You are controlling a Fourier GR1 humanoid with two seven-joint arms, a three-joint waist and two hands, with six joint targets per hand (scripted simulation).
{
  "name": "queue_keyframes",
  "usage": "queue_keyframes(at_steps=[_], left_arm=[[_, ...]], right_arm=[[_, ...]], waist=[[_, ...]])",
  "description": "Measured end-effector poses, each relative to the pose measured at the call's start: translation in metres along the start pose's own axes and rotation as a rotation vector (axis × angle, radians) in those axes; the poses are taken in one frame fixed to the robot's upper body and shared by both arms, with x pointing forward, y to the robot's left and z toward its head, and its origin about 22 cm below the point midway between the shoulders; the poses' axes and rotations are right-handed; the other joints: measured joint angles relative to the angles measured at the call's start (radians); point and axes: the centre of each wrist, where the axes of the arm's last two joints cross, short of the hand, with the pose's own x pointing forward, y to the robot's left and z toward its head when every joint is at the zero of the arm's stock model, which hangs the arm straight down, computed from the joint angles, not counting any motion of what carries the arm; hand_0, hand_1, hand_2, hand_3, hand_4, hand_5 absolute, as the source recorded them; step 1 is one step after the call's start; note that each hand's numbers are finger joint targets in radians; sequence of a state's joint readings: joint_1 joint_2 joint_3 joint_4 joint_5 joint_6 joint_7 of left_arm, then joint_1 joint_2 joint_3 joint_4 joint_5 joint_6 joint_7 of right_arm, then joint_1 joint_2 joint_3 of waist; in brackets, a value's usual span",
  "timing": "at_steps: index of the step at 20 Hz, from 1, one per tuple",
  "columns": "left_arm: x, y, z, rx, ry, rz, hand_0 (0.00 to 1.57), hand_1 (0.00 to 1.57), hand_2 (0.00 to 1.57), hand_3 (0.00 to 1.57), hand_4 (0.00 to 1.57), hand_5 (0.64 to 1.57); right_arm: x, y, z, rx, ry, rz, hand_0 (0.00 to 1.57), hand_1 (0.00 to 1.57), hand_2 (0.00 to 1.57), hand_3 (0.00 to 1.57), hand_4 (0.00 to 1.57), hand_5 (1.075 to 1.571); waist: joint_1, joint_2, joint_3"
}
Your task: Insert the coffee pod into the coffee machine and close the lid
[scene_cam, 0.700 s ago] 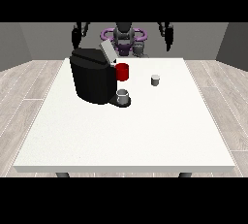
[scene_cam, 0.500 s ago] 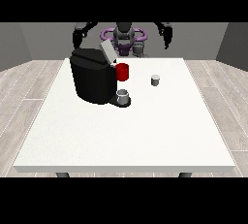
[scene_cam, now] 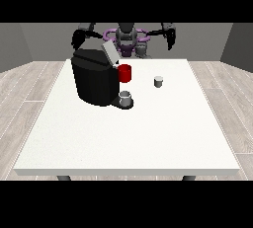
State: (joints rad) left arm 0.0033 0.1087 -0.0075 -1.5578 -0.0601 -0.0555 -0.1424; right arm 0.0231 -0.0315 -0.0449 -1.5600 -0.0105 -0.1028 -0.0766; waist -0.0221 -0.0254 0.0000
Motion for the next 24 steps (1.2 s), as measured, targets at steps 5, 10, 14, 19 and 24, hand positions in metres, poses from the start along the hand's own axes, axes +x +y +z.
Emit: queue_keyframes(at_steps=[5,10,14,19,24], left_arm=[[0.008,0.024,-0.026,-0.001,0.014,-0.1,0.0,0.0,0.0,0.0,0.0,1.571],[0.014,0.044,-0.051,-0.014,0.095,-0.128,0.0,0.0,0.0,0.0,0.0,1.571],[0.01,0.056,-0.067,-0.003,0.139,-0.174,0.0,0.0,0.0,0.0,0.0,1.571],[0.004,0.064,-0.085,0.015,0.175,-0.202,0.0,0.0,0.0,0.0,0.0,1.571],[-0.004,0.072,-0.096,0.005,0.221,-0.255,0.0,0.0,0.0,0.0,0.0,1.571]], right_arm=[[0.004,0.007,-0.007,0.005,-0.054,-0.015,0.0,0.0,0.0,0.0,0.13,1.571],[0.008,0.015,-0.011,0.031,-0.074,-0.035,0.0,0.0,0.0,0.0,0.12,1.571],[0.02,0.02,-0.019,0.055,-0.098,-0.038,0.0,0.0,0.0,0.0,0.28,1.571],[0.03,0.031,-0.029,0.082,-0.116,-0.038,0.0,0.0,0.0,0.0,0.35,1.571],[0.026,0.033,-0.034,0.073,-0.099,-0.025,0.0,0.0,0.0,0.0,0.39,1.571]], waist=[[-0.032,0.049,0.0003],[-0.062,0.08,0.0],[-0.089,0.114,-0.0002],[-0.107,0.171,-0.0002],[-0.108,0.189,-0.0003]])
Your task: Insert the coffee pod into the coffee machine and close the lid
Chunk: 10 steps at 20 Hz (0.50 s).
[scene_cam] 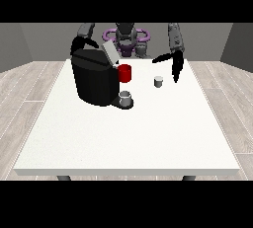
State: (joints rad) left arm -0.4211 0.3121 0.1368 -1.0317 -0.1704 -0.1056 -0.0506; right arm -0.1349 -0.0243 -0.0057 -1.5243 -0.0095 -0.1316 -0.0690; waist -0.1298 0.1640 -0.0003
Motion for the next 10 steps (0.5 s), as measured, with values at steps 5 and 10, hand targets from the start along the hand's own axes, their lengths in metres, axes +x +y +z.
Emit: queue_keyframes(at_steps=[5,10], left_arm=[[-0.006,-0.012,-0.009,-0.027,0.035,-0.07,0.0,0.0,0.37,0.0,0.0,1.571],[-0.006,-0.023,-0.016,-0.056,0.065,-0.138,0.65,0.65,0.72,0.35,0.0,1.571]], right_arm=[[-0.001,0.002,-0.009,-0.01,0.027,0.018,0.0,0.0,0.0,0.0,0.42,1.571],[-0.009,0.0,-0.014,-0.031,0.066,0.042,0.0,0.0,0.0,0.0,0.41,1.571]], waist=[[0.004,0.007,0.0001],[0.018,-0.005,0.0]])
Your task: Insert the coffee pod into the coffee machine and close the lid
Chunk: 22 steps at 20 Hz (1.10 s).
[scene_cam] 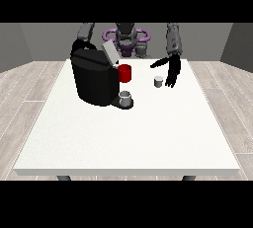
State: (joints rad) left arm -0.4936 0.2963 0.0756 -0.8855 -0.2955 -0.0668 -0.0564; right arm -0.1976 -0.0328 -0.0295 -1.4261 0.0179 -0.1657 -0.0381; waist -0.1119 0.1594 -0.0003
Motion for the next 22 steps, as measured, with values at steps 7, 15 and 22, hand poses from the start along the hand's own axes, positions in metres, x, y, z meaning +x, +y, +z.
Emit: queue_keyframes(at_steps=[7,15,22], left_arm=[[-0.014,0.003,-0.003,0.005,0.055,-0.097,0.58,0.58,0.72,0.47,0.0,1.571],[-0.025,0.0,-0.005,0.007,0.053,-0.255,0.7,0.7,0.83,0.59,0.0,1.571],[-0.021,-0.007,-0.012,0.098,0.005,-0.315,0.84,0.84,0.97,0.75,0.38,1.571]], right_arm=[[-0.001,0.003,-0.001,0.017,0.014,0.004,0.0,0.0,0.0,0.0,0.43,1.571],[0.001,0.011,0.0,0.02,0.019,0.003,0.0,0.0,0.0,0.0,0.49,1.571],[-0.001,0.005,-0.002,0.027,0.004,-0.011,0.0,0.0,0.0,0.0,0.51,1.571]], waist=[[-0.016,0.005,0.0],[-0.031,0.008,0.0001],[-0.041,0.021,0.0023]])
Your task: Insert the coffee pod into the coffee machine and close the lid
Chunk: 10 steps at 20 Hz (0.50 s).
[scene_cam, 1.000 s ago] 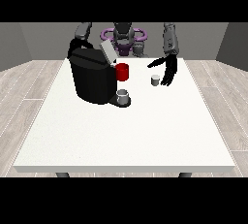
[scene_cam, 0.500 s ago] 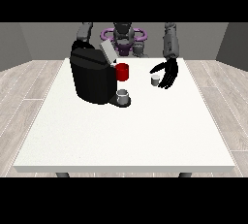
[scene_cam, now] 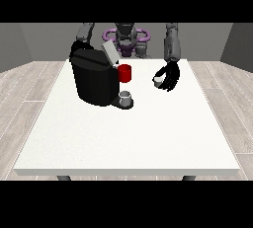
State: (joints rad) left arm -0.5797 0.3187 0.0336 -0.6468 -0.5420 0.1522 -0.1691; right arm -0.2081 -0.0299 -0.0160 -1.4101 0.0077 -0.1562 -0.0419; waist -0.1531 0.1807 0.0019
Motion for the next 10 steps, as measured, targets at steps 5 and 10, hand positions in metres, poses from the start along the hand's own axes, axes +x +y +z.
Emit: queue_keyframes(at_steps=[5,10], left_arm=[[0.0022,0.002,-0.0042,0.012,-0.024,-0.062,0.9,0.9,1.01,0.78,0.31,1.571],[-0.0012,0.0022,-0.0054,-0.009,-0.029,-0.122,1.23,1.23,1.36,1.31,0.47,1.571]], right_arm=[[-0.0035,-0.0041,-0.0005,-0.013,-0.005,-0.018,0.0,0.0,0.0,0.0,0.49,1.571],[0.0012,-0.0035,-0.0027,-0.006,0.007,-0.022,0.0,0.0,0.0,0.0,0.42,1.571]], waist=[[-0.003,0.007,-0.0007],[-0.005,0.002,-0.0006]])
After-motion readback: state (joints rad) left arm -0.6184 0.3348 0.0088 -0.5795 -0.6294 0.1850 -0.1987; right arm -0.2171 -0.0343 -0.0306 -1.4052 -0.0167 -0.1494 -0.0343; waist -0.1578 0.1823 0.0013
